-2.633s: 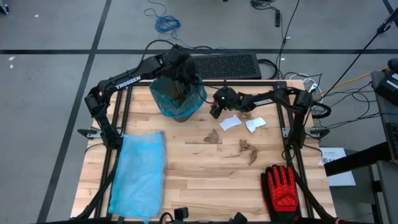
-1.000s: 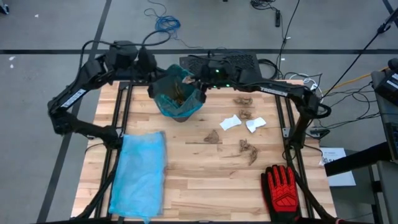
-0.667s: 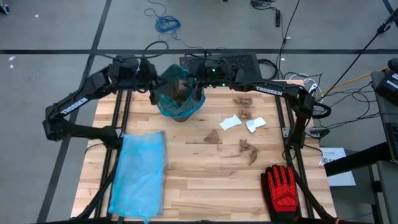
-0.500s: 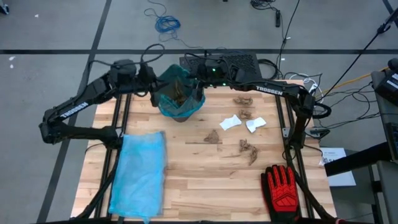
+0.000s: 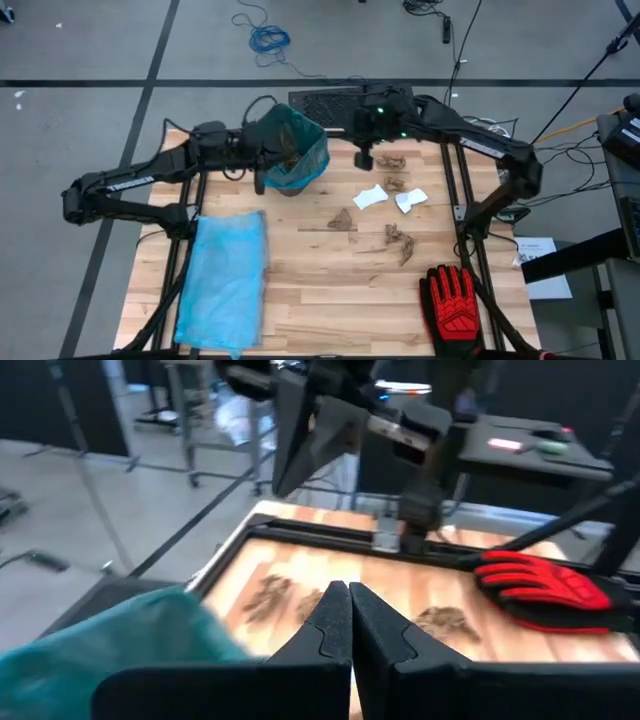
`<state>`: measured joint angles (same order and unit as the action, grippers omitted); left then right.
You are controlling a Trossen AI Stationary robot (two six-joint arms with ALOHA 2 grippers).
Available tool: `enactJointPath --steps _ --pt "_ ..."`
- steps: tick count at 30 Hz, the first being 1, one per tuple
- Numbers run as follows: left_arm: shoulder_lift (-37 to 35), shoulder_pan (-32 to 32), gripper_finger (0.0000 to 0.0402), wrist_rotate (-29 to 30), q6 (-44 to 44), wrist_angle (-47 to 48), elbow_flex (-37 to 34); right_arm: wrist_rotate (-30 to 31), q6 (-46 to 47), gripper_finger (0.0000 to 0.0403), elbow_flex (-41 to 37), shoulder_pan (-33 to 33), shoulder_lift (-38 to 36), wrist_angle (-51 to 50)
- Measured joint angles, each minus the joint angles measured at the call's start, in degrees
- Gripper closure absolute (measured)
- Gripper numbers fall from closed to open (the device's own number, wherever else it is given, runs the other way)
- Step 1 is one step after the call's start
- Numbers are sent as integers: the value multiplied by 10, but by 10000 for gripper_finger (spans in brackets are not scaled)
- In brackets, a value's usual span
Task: Place trash/remove bag and relplace
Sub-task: Put the brown napkin into the black trash bin
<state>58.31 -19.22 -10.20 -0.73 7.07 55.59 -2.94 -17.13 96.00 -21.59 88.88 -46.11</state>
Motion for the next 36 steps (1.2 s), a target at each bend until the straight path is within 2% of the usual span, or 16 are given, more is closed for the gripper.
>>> enactJointPath --steps 3,7,12,17,22,30,36 --pt "18 30 402 0 0 -25 0 -12 3 402 -55 1 -22 -14" --pt "49 70 402 0 1 -38 0 -92 22 403 -188 -8 -79 29" --pt "94 99 402 2 0 -55 0 -90 89 403 -373 -6 -171 161" --pt "152 116 402 4 0 -69 0 -69 154 403 -479 16 -250 280" --pt "222 132 402 5 -4 -64 20 -28 165 403 -509 39 -286 302" --pt "337 172 402 6 32 -45 95 -28 150 403 -509 49 -289 303" --pt "387 187 393 15 70 -44 125 -28 143 403 -509 48 -292 274"
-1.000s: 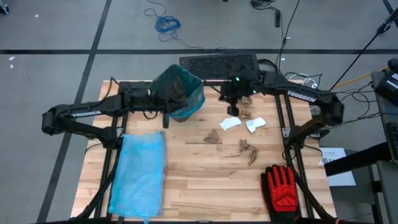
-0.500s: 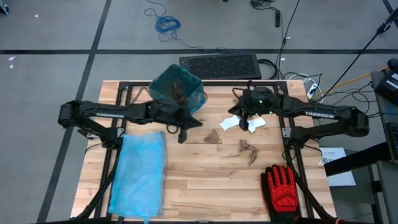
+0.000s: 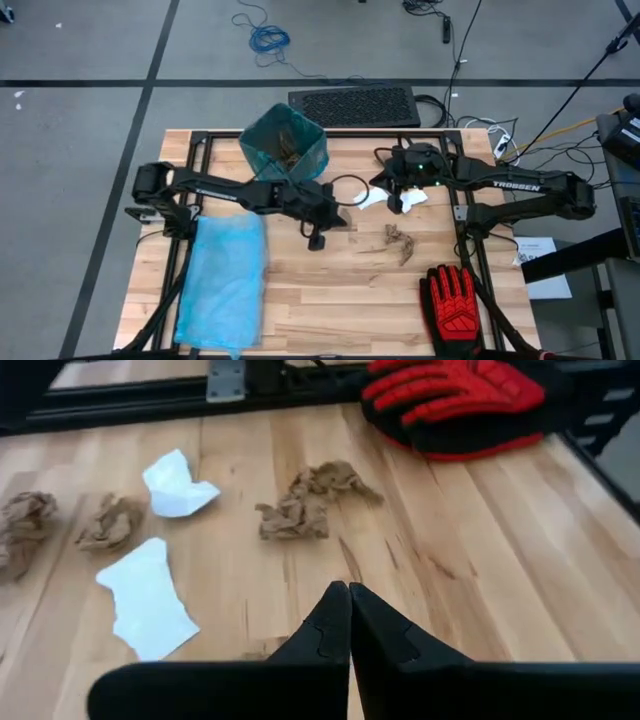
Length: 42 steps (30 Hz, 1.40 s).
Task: Place trash/remove bag and relplace
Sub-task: Put the brown napkin into the black trash bin
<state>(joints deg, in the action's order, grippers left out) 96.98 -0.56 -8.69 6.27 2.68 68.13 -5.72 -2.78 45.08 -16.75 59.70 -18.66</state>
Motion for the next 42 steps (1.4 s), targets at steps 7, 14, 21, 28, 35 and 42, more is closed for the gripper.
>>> enactJointPath --steps 7,14,21,28,35,42 --pt "29 -12 339 2 -12 1 2 0 -9 403 0 0 -2 -19" --pt "74 -18 306 1 -29 -12 2 0 -10 403 0 0 -3 -19" --pt "120 -23 303 9 -30 -14 2 0 -12 403 0 0 -3 -19" --pt "162 -36 303 10 -45 -37 2 0 -13 403 0 0 -3 -20" --pt "193 -36 303 5 -46 -52 7 -1 -13 403 0 0 -3 -24" --pt "194 -35 346 5 -45 -50 26 -1 -13 403 0 0 -3 -25"
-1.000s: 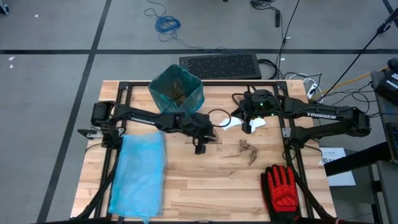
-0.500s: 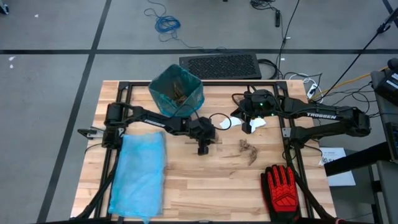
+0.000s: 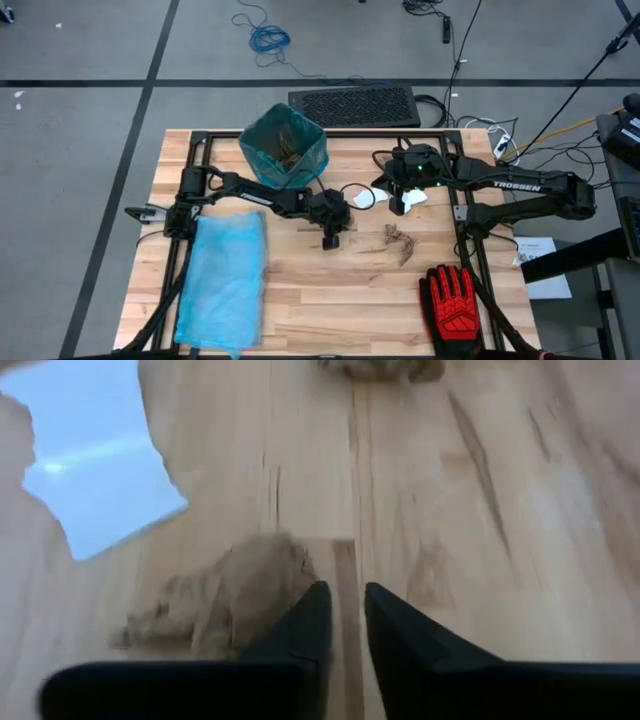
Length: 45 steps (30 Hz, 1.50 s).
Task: Place trash/remove bag and relplace
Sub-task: Put the brown napkin into the black trash bin
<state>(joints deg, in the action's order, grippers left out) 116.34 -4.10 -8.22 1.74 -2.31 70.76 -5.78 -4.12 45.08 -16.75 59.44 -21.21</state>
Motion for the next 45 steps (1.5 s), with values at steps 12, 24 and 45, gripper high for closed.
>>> enactJointPath --steps 12,24,45 --pt "0 5 400 -1 0 4 59 0 0 403 0 0 0 -1" --pt "0 6 401 -1 1 47 104 0 0 403 0 0 0 -6" --pt "-1 3 401 -1 52 249 181 -1 -13 403 0 0 0 -16"
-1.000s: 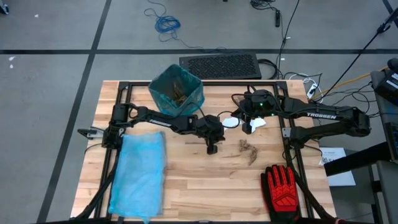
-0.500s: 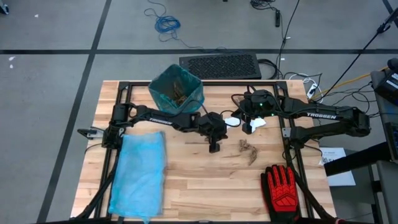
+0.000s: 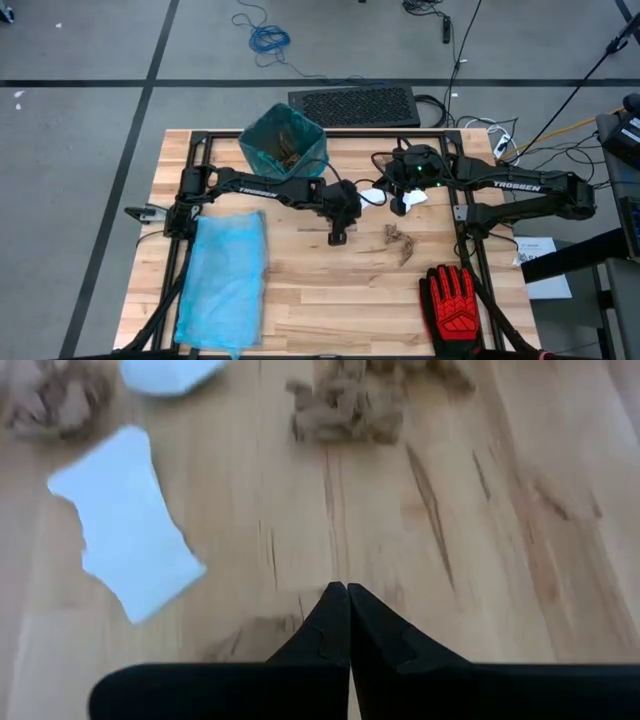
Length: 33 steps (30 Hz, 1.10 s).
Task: Place trash/remove bag and relplace
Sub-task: Put the brown napkin into the black trash bin
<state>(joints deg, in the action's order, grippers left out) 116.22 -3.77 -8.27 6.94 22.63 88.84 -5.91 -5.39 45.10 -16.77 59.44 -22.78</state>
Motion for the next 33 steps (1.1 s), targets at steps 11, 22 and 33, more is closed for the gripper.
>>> enactJointPath --steps 11,22,33 --pt "4 5 358 -17 26 9 0 -1 2 403 0 0 0 1" --pt "36 5 302 -20 24 7 -1 -1 4 403 0 0 0 2" --pt "36 7 301 -20 26 0 -1 -1 4 403 0 0 0 2"
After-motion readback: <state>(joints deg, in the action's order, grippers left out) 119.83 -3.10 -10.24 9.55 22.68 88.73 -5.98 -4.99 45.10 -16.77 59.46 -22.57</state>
